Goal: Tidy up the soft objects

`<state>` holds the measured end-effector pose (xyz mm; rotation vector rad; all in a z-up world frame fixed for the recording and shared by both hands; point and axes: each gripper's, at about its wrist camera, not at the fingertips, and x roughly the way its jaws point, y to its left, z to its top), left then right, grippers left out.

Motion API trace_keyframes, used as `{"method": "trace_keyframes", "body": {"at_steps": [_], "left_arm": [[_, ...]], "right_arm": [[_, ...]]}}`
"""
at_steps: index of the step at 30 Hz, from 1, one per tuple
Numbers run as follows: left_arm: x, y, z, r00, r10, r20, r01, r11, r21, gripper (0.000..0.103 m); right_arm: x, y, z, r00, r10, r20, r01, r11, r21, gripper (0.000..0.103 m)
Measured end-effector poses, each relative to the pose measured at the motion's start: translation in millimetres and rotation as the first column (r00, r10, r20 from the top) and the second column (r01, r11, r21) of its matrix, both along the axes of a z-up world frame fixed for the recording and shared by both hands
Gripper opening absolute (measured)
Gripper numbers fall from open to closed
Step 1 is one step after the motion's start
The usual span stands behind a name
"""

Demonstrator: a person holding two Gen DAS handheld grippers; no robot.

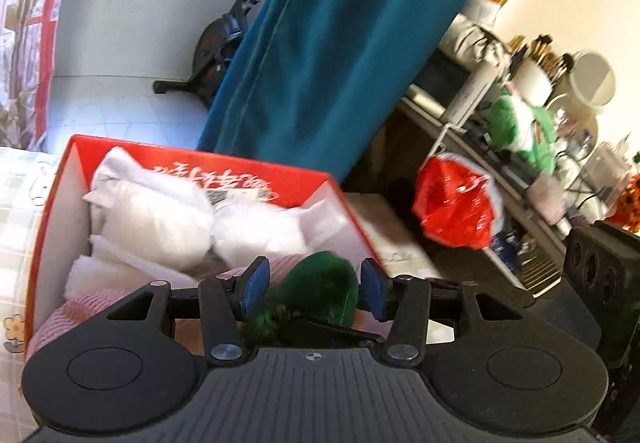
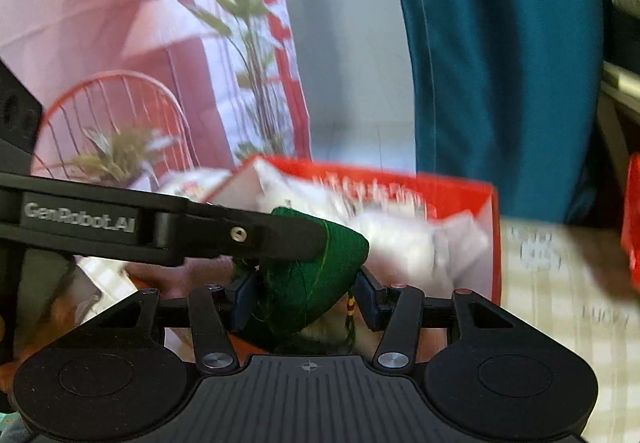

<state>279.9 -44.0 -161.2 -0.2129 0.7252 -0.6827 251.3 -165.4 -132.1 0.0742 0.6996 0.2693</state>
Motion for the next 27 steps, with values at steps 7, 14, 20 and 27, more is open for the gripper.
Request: {"method": "trace_keyframes", "body": {"at_steps": [7,14,20,27], "left_arm": [[1.1,4.5,-0.4,0.998,0.040,0.045,-0.043,0.995,0.086,0.058],[-3.9,8.6,4.9,0.990,0.106,0.098,-0.120,0.981,0.152,0.078],[-5.9,13.1,7.0,0.985,0.120,0.122,-0.140,0.975,0.175,0.078],[-1.7,18.6,2.7,0.979,0.153,0.132,-0.180,0.956,0.232,0.078]], "right_arm": [[2.3,-6.7,-23.4,0.995,-0.052,-0.082,0.052,0.999,-0.006,0.050],[-3.2,-11.0,-16.0,0.996,-0.086,-0.036,0.083,0.994,-0.065,0.060],[2.7,-13.6,-13.3,0.998,-0.056,-0.009,0.055,0.997,-0.056,0.007],[29.3,-1.5,-40.9,0.990,-0.020,-0.142,0.016,0.999,-0.034,0.002]]}}
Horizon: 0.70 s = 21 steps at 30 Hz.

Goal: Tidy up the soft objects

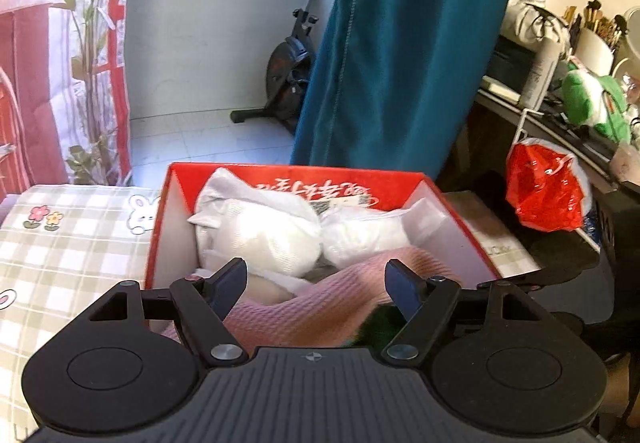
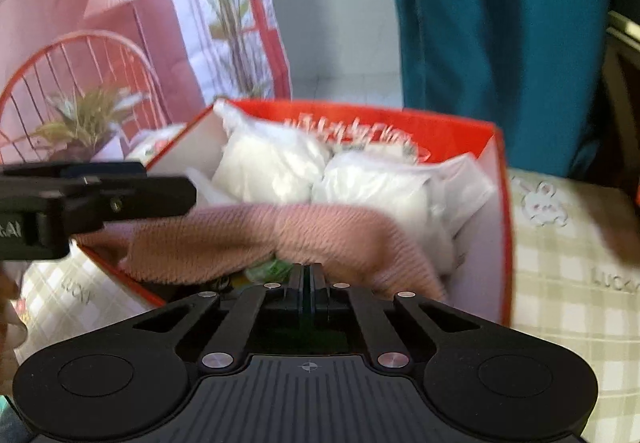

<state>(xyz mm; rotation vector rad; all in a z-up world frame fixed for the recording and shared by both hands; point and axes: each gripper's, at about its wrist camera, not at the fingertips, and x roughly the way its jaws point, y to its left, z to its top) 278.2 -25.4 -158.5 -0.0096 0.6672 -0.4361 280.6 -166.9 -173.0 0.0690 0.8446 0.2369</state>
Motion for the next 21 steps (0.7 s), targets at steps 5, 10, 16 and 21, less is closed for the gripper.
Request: {"method": "trace_keyframes", "body": {"at_steps": [5,10,16,21], "left_arm": [[-2.8,4.1,4.8,0.999,0.042,0.024,-0.043,0.998,0.040,0.092],[-12.4,6.4,19.8,0.994,0.077,0.076,-0.081,0.995,0.051,0.103],[-28.2,7.2,41.2,0.985,0.124,0.119,-0.134,0.988,0.080,0.103],[-47.9,10.8,61.7,0.965,0.200,0.172,-0.220,0.970,0.107,0.103]], "right_arm": [[1.2,2.9,0.7,0.999,-0.035,-0.009,0.035,0.999,-0.011,0.009],[-11.9,-10.4,19.3,0.995,-0.084,0.049,0.085,0.996,-0.008,0.036],[-27.7,-23.2,43.9,0.987,-0.113,0.116,0.117,0.993,-0.023,0.071],[-46.7,-23.5,69.7,0.975,-0.116,0.192,0.122,0.992,-0.023,0.103]]}}
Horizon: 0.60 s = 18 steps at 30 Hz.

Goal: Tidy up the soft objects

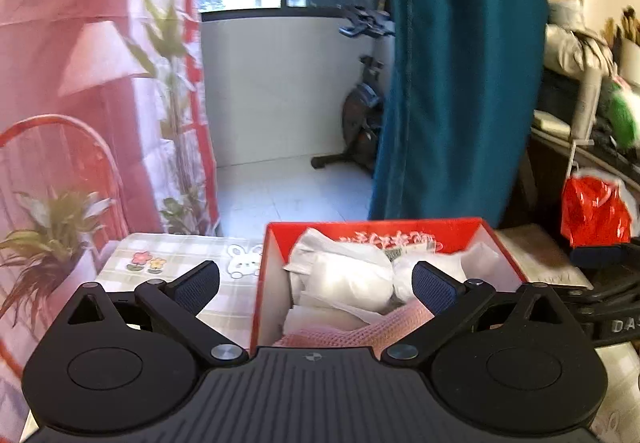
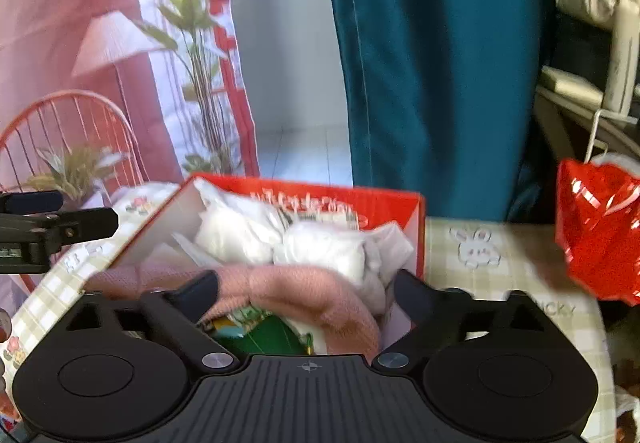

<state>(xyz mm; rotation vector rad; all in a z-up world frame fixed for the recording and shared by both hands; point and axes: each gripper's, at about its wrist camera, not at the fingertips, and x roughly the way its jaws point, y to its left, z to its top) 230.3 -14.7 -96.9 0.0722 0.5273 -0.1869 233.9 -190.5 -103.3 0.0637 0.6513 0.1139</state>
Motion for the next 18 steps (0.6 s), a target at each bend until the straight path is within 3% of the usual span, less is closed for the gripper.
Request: {"method": "trace_keyframes", "body": {"at_steps": [4,10,18], "left_arm": [[-16.4,8.3,18.6,1.000,-0.015,0.020,0.016,0.999,-0.042,0.103],[-57.3,1.1,47.9,0.993,0.007,0.120,-0.017,0.997,0.081,0.103],[-116.2,4.8,81.6,0.982,0.016,0.186,-0.025,0.999,0.045,0.103]], "right_arm": [[-18.0,3.4,22.9,0.998,-0.005,0.060,0.005,1.000,-0.002,0.103],[-56.9,3.4,59.3,0.990,-0.049,0.133,0.045,0.998,0.035,0.103],[-114.6,6.0,100.5,0.972,-0.072,0.226,0.068,0.997,0.025,0.103]]}}
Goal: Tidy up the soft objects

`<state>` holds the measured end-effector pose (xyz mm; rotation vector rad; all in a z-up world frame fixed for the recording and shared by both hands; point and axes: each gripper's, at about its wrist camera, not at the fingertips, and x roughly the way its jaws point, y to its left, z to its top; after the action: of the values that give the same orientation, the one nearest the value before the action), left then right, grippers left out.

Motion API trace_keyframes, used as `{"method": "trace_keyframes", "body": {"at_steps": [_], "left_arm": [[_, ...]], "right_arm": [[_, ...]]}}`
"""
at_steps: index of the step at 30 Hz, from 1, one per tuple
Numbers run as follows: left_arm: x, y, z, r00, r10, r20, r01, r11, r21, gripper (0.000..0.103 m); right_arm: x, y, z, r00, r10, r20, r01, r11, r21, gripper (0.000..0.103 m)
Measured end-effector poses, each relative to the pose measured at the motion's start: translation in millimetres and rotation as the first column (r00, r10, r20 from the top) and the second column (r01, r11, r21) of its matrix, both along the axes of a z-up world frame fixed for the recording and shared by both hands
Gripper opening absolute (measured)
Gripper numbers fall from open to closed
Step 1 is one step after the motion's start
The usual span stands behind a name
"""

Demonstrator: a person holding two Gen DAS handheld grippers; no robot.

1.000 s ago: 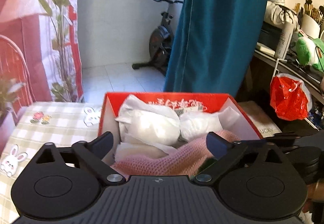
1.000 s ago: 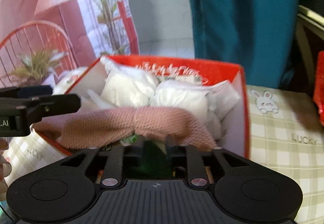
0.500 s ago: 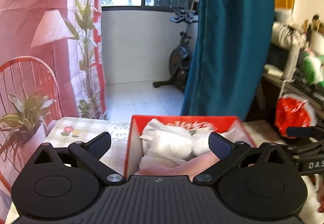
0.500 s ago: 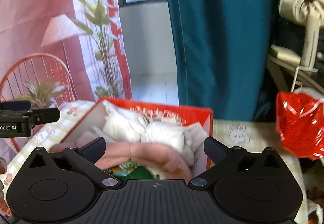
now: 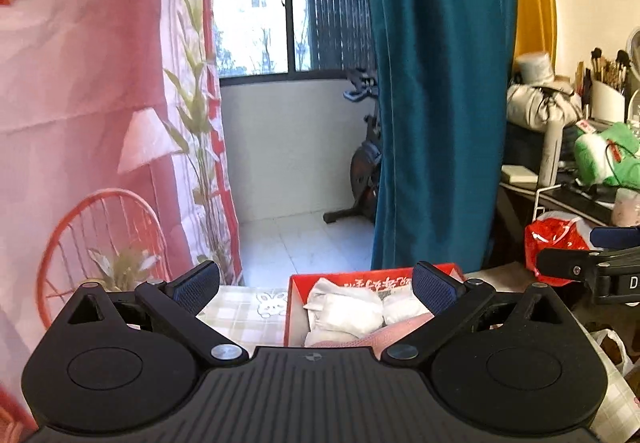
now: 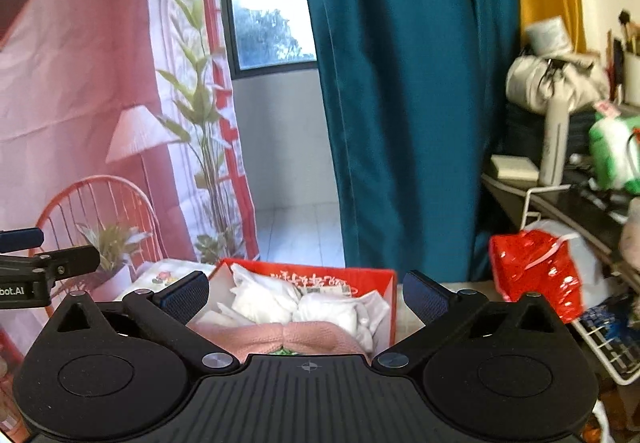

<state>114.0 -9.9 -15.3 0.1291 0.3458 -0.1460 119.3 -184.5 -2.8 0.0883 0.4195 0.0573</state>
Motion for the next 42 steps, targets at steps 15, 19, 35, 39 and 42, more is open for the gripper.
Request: {"method": "trace_keyframes", "body": {"at_steps": [15,19,35,39,42], "left_arm": [[-79.1,3.2,25.6,0.995,0.052,0.087,-0.052,0.999,-0.009,0.103],[-85.0,5.8,27.1,0.994,0.058,0.096,-0.057,0.998,-0.014,0.103],[-83.7,9.7,24.3,0.994,0.079,0.072,-0.078,0.997,-0.023,0.103],[-83.7,10.6,23.7,0.995,0.076,0.069,-0.075,0.997,-0.024,0.103],[-82.8,11.1,23.6,0.995,0.076,0.064,-0.075,0.997,-0.026,0.103]], "right_arm": [[-90.8,15.4,35.6,0.994,-0.040,0.098,0.043,0.998,-0.034,0.103],[-102.7,18.7,37.9,0.994,-0.035,0.108,0.040,0.998,-0.045,0.103],[-105.4,23.8,37.5,0.994,-0.041,0.101,0.045,0.998,-0.045,0.103],[-105.1,23.5,36.7,0.994,-0.043,0.098,0.048,0.998,-0.046,0.103],[-105.0,23.6,35.8,0.994,-0.044,0.097,0.049,0.998,-0.049,0.103]]}}
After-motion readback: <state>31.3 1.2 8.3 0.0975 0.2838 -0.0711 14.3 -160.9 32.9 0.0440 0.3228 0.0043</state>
